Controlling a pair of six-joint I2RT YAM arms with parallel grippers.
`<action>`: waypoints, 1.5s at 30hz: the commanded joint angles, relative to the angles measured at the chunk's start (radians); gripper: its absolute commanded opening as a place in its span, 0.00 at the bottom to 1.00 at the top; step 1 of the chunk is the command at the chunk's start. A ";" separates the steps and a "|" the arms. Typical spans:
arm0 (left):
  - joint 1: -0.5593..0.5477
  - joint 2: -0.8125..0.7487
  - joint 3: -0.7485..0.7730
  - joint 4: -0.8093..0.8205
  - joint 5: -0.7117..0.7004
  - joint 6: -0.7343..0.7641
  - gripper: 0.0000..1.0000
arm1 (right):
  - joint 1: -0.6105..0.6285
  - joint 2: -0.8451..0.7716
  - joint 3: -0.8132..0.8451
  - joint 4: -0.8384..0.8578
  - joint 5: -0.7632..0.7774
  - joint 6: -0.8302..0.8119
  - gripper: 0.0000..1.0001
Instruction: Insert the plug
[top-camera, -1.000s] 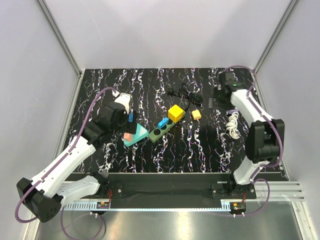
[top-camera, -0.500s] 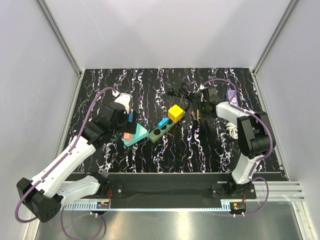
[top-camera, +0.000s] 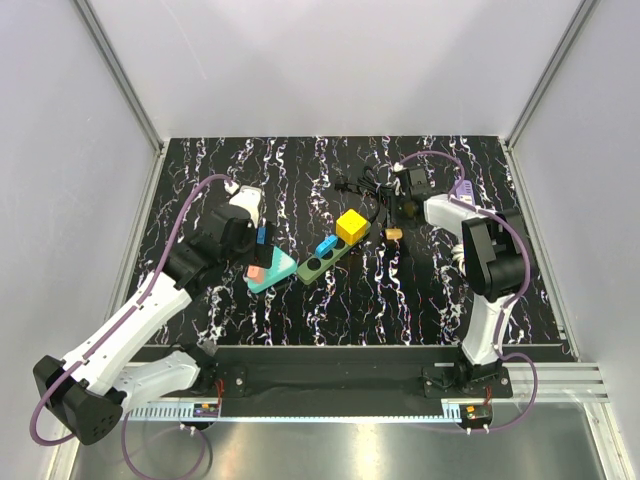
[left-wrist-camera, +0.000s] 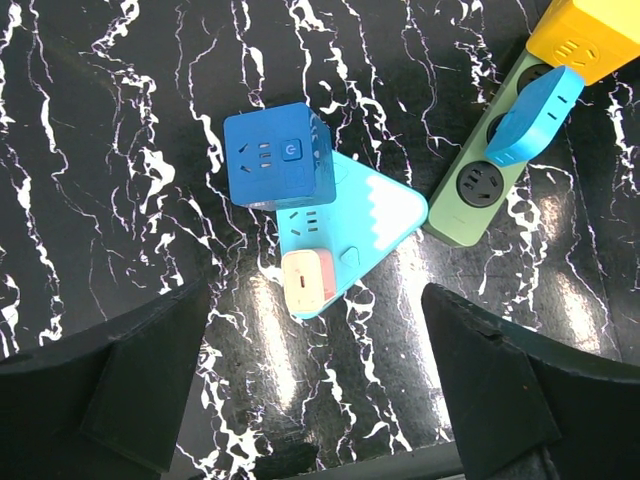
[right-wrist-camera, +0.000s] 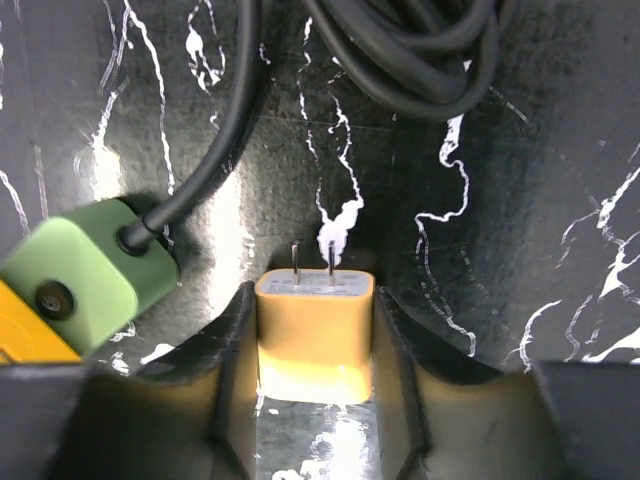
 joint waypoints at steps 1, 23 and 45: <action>-0.003 -0.008 0.028 0.046 0.072 -0.025 0.90 | 0.017 -0.035 0.016 -0.026 0.014 -0.023 0.26; 0.210 0.340 0.456 0.093 1.020 -0.333 0.76 | 0.329 -0.811 -0.130 -0.074 -0.196 -0.135 0.01; 0.063 0.387 0.220 0.293 1.126 -0.467 0.65 | 0.578 -0.764 -0.096 0.001 -0.085 -0.136 0.00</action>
